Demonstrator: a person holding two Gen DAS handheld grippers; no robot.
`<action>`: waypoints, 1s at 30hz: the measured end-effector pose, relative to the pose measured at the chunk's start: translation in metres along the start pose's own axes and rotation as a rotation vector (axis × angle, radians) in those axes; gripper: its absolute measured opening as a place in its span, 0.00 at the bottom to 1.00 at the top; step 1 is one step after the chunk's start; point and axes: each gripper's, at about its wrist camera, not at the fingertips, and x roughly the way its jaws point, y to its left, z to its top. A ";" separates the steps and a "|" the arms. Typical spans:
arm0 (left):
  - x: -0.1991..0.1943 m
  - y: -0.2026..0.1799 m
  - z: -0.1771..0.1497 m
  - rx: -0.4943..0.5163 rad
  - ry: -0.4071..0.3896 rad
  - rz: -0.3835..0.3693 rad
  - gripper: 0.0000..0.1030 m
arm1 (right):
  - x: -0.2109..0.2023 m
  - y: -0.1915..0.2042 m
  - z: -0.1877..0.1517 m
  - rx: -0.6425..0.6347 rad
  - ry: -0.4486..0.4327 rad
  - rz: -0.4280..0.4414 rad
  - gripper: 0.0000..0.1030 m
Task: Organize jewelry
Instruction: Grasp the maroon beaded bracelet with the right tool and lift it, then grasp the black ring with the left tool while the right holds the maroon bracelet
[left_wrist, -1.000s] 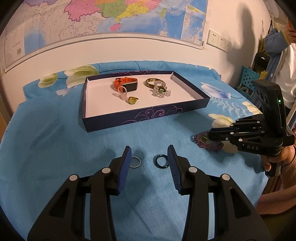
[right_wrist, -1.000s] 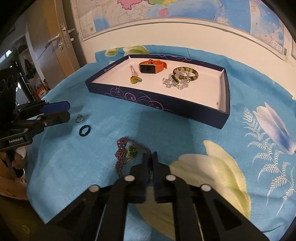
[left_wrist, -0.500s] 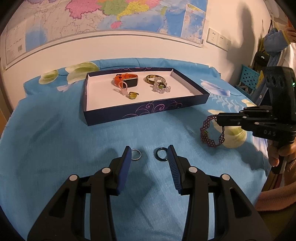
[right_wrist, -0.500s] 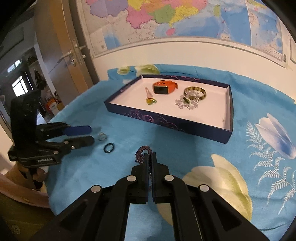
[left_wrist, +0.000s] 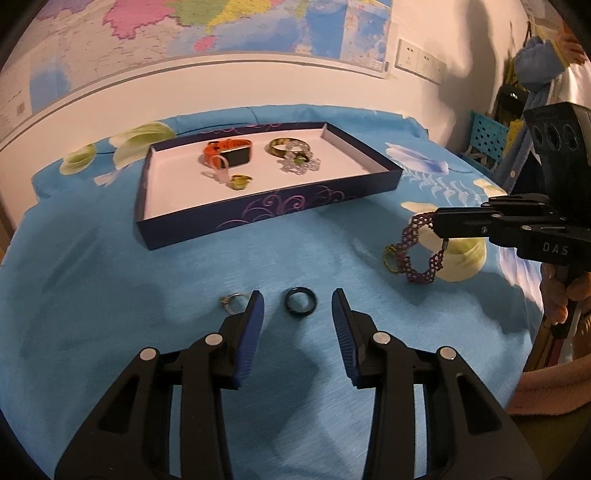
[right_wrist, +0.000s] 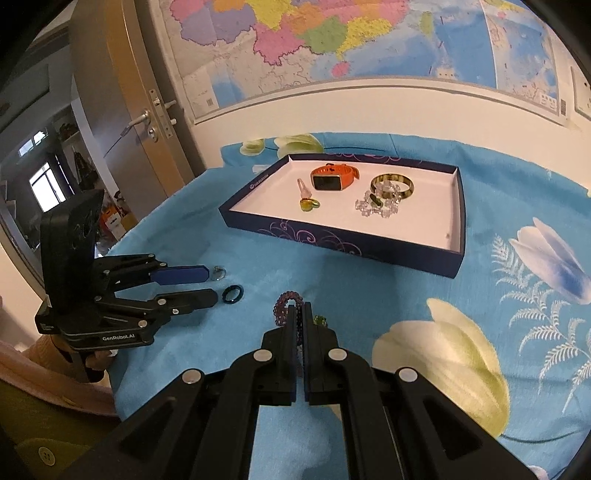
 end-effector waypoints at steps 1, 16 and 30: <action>0.004 -0.002 0.001 0.008 0.011 0.003 0.36 | 0.000 -0.001 0.000 0.004 0.000 0.001 0.01; 0.029 -0.006 0.005 0.015 0.087 0.036 0.22 | 0.002 -0.005 -0.001 0.020 -0.005 0.010 0.01; 0.019 -0.007 0.006 0.002 0.065 0.017 0.22 | 0.000 -0.005 0.004 0.016 -0.022 0.019 0.01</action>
